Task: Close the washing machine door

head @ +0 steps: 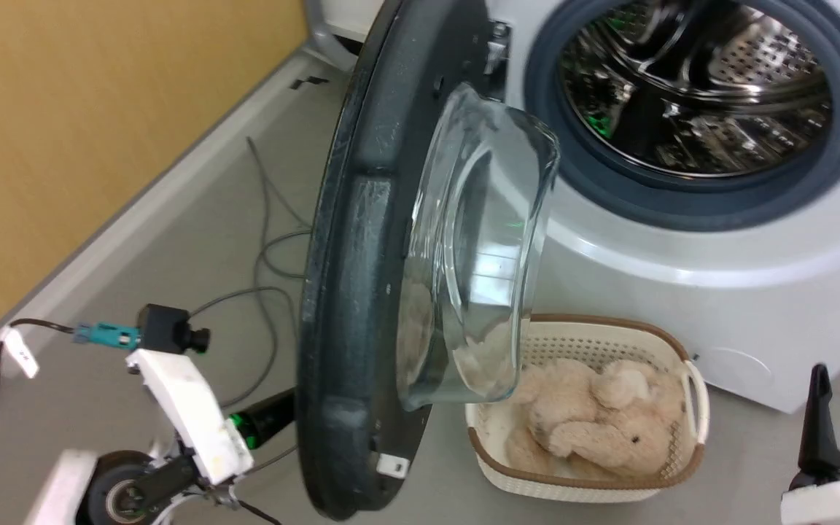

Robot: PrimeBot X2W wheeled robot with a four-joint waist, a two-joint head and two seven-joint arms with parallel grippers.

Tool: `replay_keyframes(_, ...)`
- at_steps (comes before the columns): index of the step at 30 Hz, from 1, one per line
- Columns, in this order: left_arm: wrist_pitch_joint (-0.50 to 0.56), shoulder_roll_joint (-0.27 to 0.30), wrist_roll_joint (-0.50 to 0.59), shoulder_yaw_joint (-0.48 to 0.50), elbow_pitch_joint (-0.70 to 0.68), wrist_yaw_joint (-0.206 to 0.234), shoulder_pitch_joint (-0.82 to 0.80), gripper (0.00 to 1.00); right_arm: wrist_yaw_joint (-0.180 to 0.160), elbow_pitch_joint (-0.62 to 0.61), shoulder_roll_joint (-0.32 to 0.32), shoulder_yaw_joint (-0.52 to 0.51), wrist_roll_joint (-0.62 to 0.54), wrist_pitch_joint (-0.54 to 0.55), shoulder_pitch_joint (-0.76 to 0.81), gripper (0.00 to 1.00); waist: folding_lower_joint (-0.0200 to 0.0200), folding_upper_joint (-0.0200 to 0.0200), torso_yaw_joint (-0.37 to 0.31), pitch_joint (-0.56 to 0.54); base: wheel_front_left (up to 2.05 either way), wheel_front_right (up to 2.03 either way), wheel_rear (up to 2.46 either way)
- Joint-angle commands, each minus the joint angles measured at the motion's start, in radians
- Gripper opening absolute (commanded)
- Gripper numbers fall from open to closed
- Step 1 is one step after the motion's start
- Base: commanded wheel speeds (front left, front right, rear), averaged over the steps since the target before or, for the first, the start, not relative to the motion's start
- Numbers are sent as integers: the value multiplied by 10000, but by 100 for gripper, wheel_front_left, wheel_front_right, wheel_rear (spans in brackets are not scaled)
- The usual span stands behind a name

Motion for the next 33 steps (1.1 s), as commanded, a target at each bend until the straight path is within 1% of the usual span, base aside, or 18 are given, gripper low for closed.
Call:
replay_keyframes(1, -72, -135, -119, -264, -158, -46, -45, 0, 8, -167, 17, -10, -56, -45, -221, 100, 0, -1, -396, 113, 0, 0, 0)
replay_keyframes(7, -263, -238, -231, -1187, -402, -46, -210, 0, 8, -578, 17, 105, -48, -45, -441, 100, 0, -1, -1336, 263, 0, 0, 0)
replay_keyframes(10, -434, -289, -248, -1602, -335, -46, -378, 0, 8, -873, 17, 360, -224, -45, -538, 100, 0, -1, -1881, 364, 0, 0, 0)
replay_keyframes(15, -866, -470, -231, -2281, -102, -46, -773, 0, 8, -1360, 17, 799, -472, -45, -629, 100, 0, -1, -2748, 531, 0, 0, 0)
replay_keyframes(21, -1500, -796, -273, -3127, 426, -46, -1292, 0, 8, -1530, 17, 1063, -505, -45, -718, 100, 0, -1, -3618, 730, 0, 0, 0)
replay_keyframes(22, -1500, -796, -273, -3127, 426, -46, -1292, 0, 8, -1530, 17, 1063, -505, -45, -718, 100, 0, -1, -3618, 730, 0, 0, 0)
replay_keyframes(23, -1751, -905, -301, -3366, 658, -46, -1464, 0, 8, -1534, 17, 1078, -491, -45, -731, 100, 0, -1, -3857, 771, 0, 0, 0)
replay_keyframes(25, -1883, -957, -315, -3484, 776, -46, -1543, 0, 8, -1521, 17, 1083, -491, -45, -727, 100, 0, -1, -3961, 792, 0, 0, 0)
replay_keyframes(26, -2205, -1065, -345, -3684, 965, -46, -1700, 0, 8, -1507, 17, 1068, -498, -45, -724, 100, 0, -1, -4154, 836, 0, 0, 0)
replay_keyframes(28, -2388, -1113, -359, -3767, 1060, -46, -1772, 0, 8, -1491, 17, 1055, -502, -45, -720, 100, 0, -1, -4238, 857, 0, 0, 0)
replay_keyframes(31, -3092, -1186, -250, -4004, 1283, -46, -2020, 0, 8, -1445, 17, 1023, -516, -45, -755, 100, 0, -1, -4426, 958, 0, 0, 0)
replay_keyframes(33, -3740, -1195, -114, -4123, 1427, -46, -2158, 0, 8, -1418, 17, 1021, -508, -45, -802, 100, 0, -1, -4522, 1031, 0, 0, 0)
